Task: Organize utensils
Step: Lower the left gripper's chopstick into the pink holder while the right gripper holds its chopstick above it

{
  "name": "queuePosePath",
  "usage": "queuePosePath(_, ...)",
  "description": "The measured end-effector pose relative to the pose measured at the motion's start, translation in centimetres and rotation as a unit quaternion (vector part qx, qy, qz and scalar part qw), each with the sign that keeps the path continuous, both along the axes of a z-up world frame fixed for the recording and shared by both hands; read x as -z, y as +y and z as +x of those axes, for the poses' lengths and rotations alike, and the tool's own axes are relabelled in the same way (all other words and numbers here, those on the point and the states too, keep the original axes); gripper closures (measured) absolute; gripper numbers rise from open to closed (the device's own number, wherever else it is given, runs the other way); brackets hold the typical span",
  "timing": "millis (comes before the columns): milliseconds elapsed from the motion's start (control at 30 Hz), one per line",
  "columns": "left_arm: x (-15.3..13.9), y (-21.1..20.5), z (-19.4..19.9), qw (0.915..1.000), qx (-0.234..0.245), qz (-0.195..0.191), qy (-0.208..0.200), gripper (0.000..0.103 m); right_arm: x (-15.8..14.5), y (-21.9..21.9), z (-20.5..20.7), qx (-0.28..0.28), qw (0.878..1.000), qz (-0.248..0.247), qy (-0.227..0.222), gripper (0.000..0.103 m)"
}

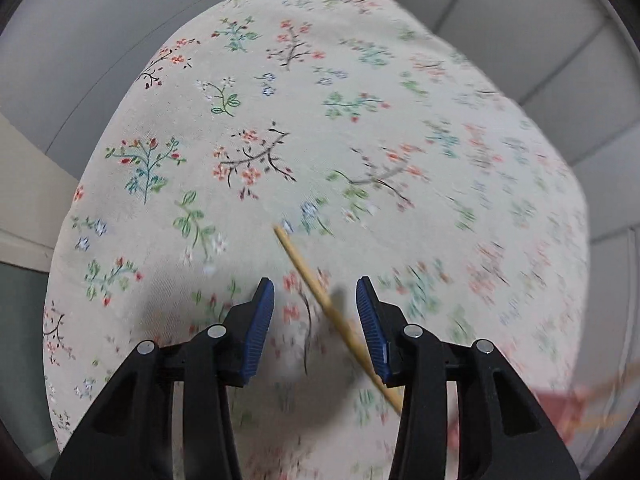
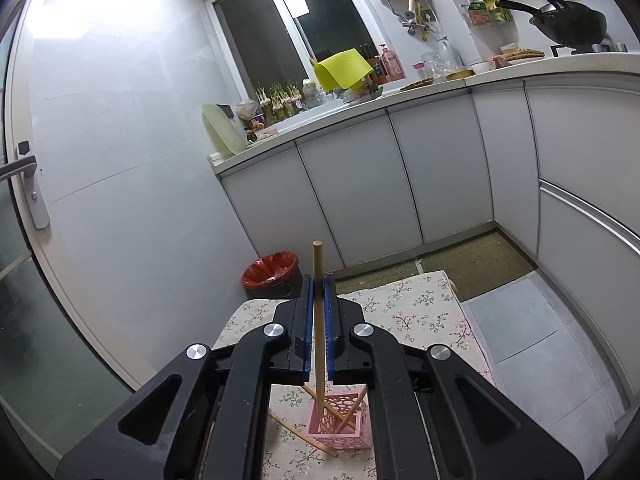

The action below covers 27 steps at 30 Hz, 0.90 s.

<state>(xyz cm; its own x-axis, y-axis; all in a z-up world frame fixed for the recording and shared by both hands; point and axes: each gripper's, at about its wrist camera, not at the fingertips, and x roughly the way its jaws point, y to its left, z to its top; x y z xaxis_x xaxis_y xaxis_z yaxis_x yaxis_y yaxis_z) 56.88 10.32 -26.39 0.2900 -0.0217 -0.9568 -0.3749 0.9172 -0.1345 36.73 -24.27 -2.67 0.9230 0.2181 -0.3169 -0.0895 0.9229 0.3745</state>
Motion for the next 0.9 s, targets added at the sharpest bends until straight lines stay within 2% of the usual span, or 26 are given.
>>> queuePosePath(33, 0.5, 0.1, 0.5, 0.9999, -0.006, -0.007, 0.004, 0.060, 0.1, -0.2, 0.1, -0.001, 1.000, 0.002, -0.001, 0.099)
queuePosePath(67, 0.6, -0.2, 0.9, 0.9999, -0.010, -0.004, -0.007, 0.054, 0.1, -0.3, 0.1, -0.002, 1.000, 0.002, -0.001, 0.099)
queuePosePath(133, 0.8, -0.4, 1.4, 0.9999, -0.002, 0.011, -0.008, 0.055, 0.5, -0.5, 0.3, -0.005, 1.000, 0.001, 0.002, 0.099)
queuePosePath(167, 0.8, -0.8, 1.4, 0.9996, 0.006, 0.024, -0.011, 0.059, 0.6, -0.6, 0.4, -0.005, 1.000, 0.001, 0.004, 0.099)
queuePosePath(200, 0.8, -1.0, 1.2, 0.9991, 0.008, 0.039, -0.012, 0.078, 0.7, -0.6, 0.5, -0.005, 1.000, 0.002, 0.006, 0.099)
queuePosePath(233, 0.9, -1.1, 0.8, 0.9979, 0.012, 0.062, -0.014, 0.090, 0.9, -0.8, 0.6, -0.004, 1.000, 0.004, 0.009, 0.099)
queuePosePath(333, 0.9, -0.2, -0.8, 0.9977, 0.045, 0.036, -0.035, 0.094, 1.2, -1.3, 0.5, 0.000, 1.000, 0.015, 0.015, 0.099)
queuePosePath(400, 0.7, 1.1, -2.8, 0.9971, 0.056, -0.014, -0.050, 0.097, 1.4, -1.4, 0.3, 0.003, 1.000, 0.022, 0.018, 0.099)
queuePosePath(433, 0.0, 1.6, -4.2, 0.9947, 0.068, -0.025, -0.073, 0.097, 1.6, -1.5, 0.2, 0.005, 0.999, 0.025, 0.021, 0.099)
queuePosePath(533, -3.4, 2.3, -8.3, 0.9831, 0.116, -0.025, -0.140, 0.097, 2.3, -1.3, -0.2, 0.004, 0.999, 0.028, 0.036, 0.099)
queuePosePath(567, -5.0, 2.5, -10.4, 0.9767, 0.133, -0.031, -0.166, 0.097, 2.3, -1.2, -0.3, 0.005, 0.999, 0.028, 0.037, 0.099)
queuePosePath(700, -9.9, 2.4, -15.4, 0.9575, 0.172, -0.034, -0.229, 0.097, 2.0, -0.8, -1.2, 0.006, 0.999, 0.031, 0.040, 0.099)
queuePosePath(767, -12.8, 2.6, -18.0, 0.9456, 0.189, -0.022, -0.264, 0.097, 1.5, -0.6, -1.8, 0.007, 0.999, 0.031, 0.039, 0.099)
queuePosePath(900, -17.7, 1.8, -20.5, 0.9263, 0.213, -0.006, -0.311, 0.097, 0.3, -0.2, -3.0, 0.011, 0.999, 0.028, 0.034, 0.099)
